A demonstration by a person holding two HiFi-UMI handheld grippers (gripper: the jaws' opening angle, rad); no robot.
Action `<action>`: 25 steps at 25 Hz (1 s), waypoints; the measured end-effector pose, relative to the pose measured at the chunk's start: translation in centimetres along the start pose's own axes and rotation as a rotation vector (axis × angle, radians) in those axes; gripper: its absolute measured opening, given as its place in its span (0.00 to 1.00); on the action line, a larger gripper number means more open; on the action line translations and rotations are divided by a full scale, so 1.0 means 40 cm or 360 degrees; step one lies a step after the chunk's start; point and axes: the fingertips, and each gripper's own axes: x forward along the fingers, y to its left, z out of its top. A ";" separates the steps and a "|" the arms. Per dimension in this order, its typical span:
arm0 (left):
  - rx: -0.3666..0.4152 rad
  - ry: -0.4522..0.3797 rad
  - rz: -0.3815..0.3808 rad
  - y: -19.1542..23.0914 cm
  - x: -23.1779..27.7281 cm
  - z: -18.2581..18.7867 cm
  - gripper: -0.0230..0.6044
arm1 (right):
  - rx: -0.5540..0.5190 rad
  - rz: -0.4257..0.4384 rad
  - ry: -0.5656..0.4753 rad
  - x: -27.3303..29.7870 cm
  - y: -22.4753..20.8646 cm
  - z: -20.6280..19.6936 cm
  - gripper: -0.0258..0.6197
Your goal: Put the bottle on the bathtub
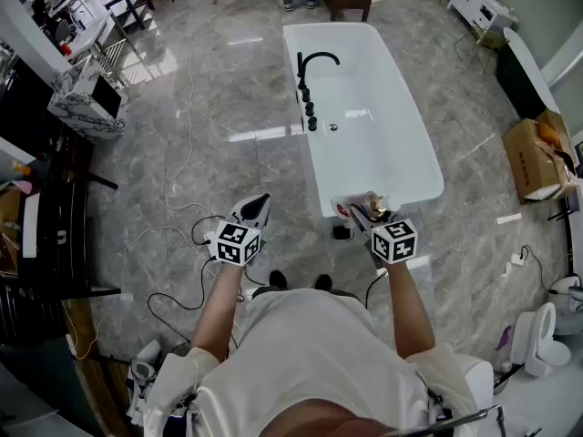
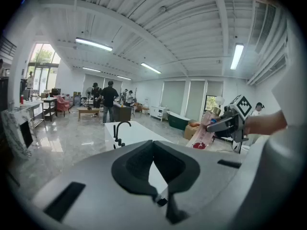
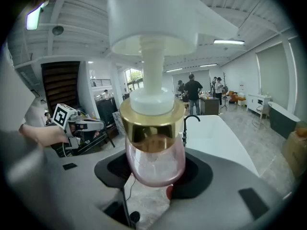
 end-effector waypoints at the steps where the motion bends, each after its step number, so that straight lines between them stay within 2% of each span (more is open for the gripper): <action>1: -0.0001 0.0002 -0.0001 -0.002 -0.002 0.000 0.05 | -0.0002 0.0003 0.0003 -0.001 0.002 -0.001 0.41; 16: 0.0009 0.0054 -0.0025 -0.007 -0.009 -0.020 0.05 | -0.0031 0.0005 -0.0013 -0.006 0.033 0.009 0.41; 25: 0.0007 0.0061 -0.0083 0.053 -0.008 -0.035 0.05 | 0.0018 -0.0047 -0.0008 0.042 0.054 0.017 0.41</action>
